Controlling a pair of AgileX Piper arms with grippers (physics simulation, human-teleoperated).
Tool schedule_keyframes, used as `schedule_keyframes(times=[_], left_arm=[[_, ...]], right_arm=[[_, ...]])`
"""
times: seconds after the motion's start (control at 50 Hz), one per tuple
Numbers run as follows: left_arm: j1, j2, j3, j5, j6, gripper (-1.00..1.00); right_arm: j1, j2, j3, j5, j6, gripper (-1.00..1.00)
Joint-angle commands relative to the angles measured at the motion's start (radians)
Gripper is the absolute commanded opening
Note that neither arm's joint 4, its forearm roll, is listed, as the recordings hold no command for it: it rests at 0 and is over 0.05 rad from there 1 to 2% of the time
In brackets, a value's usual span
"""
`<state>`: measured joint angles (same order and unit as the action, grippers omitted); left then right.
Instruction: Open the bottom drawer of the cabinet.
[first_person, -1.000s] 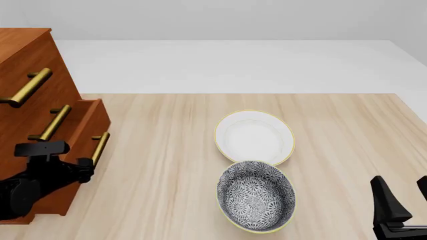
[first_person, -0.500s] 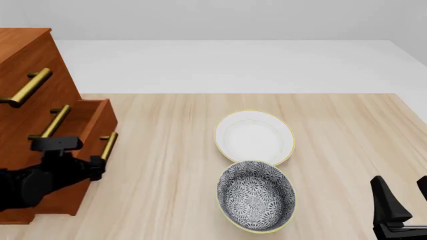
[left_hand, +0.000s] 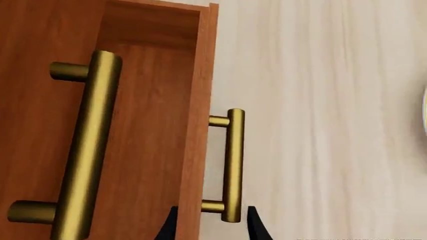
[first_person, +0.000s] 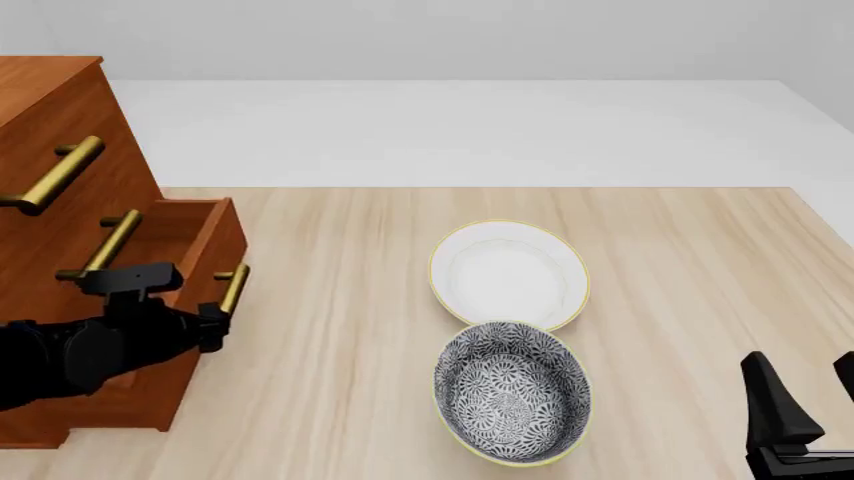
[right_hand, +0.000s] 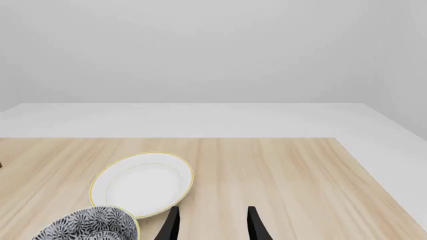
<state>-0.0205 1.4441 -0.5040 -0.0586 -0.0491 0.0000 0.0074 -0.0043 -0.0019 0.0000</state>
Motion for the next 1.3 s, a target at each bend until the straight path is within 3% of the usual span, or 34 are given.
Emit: schedule_keyframes(times=[0.02,0.42,0.76,1.1,1.16,1.2,1.3], left_arm=[[-0.051,0.119,-0.022,-0.001,-0.031,1.0],[-0.12,0.118,-0.055,0.045,-0.044,1.0],[-0.218,0.136,-0.056,0.039,-0.12,1.0],[-0.27,0.153,-0.071,0.049,-0.125,1.0],[-0.299,0.148,-0.059,0.037,-0.18,1.0],[-0.296,0.161,-0.069,0.043,-0.154,1.0],[-0.313,0.161,-0.089,0.059,-0.165,1.0]], right_arm=[[0.0,0.0,0.0,0.0,0.0,1.0],[0.0,0.0,0.0,0.0,0.0,1.0],[0.0,0.0,0.0,0.0,0.0,1.0],[0.0,0.0,0.0,0.0,0.0,1.0],[0.0,0.0,0.0,0.0,0.0,1.0],[0.0,0.0,0.0,0.0,0.0,1.0],[0.0,0.0,0.0,0.0,0.0,1.0]])
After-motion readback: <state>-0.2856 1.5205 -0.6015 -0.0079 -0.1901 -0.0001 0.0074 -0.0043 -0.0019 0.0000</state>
